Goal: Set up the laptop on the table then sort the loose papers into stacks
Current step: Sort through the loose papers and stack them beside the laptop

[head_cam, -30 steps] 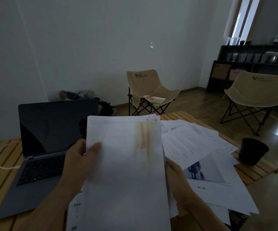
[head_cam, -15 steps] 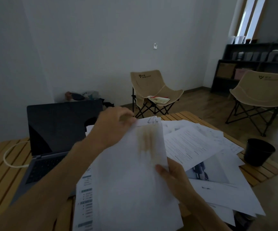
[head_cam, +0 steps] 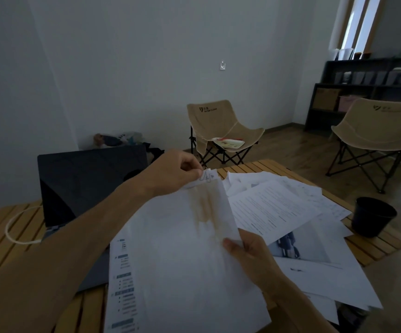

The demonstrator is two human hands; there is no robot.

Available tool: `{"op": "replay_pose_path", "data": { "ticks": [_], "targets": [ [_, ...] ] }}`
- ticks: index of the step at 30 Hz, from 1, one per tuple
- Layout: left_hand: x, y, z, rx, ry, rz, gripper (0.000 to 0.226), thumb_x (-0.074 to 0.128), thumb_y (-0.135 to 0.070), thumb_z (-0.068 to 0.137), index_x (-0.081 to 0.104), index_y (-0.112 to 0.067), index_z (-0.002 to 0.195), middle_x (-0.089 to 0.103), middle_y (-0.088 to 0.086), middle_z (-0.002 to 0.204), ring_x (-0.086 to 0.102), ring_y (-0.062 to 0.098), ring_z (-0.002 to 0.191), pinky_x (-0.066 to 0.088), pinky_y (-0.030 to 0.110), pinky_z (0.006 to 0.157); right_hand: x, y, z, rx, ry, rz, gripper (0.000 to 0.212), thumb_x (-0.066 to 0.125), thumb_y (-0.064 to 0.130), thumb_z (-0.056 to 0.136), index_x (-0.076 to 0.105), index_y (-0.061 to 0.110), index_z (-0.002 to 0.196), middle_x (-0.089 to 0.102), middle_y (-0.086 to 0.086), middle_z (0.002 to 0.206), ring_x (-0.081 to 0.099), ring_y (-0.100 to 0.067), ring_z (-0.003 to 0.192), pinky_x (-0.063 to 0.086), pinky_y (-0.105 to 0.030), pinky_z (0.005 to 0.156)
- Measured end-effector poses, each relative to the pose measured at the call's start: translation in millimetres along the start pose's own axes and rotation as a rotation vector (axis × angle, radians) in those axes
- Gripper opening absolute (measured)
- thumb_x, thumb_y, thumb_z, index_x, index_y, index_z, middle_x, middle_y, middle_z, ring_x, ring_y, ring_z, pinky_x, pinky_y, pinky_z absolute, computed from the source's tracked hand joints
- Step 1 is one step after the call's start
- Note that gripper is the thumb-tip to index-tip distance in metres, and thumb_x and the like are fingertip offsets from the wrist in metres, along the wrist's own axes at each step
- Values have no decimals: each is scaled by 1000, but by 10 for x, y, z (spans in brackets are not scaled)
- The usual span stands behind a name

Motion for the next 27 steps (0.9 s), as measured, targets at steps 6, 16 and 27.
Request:
{"op": "replay_pose_path", "data": {
  "ticks": [6, 16, 27],
  "targets": [
    [-42, -27, -11, -20, 78, -69, 9, 64, -25, 92, 73, -24, 93, 72, -12, 88, 65, -2, 86, 49, 16, 71, 36, 37, 1, -23, 29, -73, 16, 56, 17, 100, 69, 20, 91, 73, 3, 84, 71, -15, 79, 60, -29, 74],
    [176, 26, -101, -22, 7, 1, 10, 62, -21, 94, 72, -17, 95, 70, -4, 92, 63, 4, 91, 53, 22, 78, 85, 593, 234, -202, -212, -51, 9, 61, 20, 98, 67, 25, 102, 72, 6, 89, 70, -8, 78, 60, -24, 67],
    [409, 454, -58, -127, 9, -107, 9, 64, -18, 93, 71, -14, 97, 70, -1, 96, 62, 2, 89, 48, 13, 67, 207, 426, 529, -238, -407, 36, 6, 63, 11, 95, 67, 15, 95, 68, 5, 94, 67, -7, 87, 55, -17, 70]
  ]
}}
Point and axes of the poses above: each hand's wrist, its own z-axis towards the middle knuckle, its own x-axis out of the palm, y = z × x, the point moved 7 cm from there along z, towards the middle knuckle
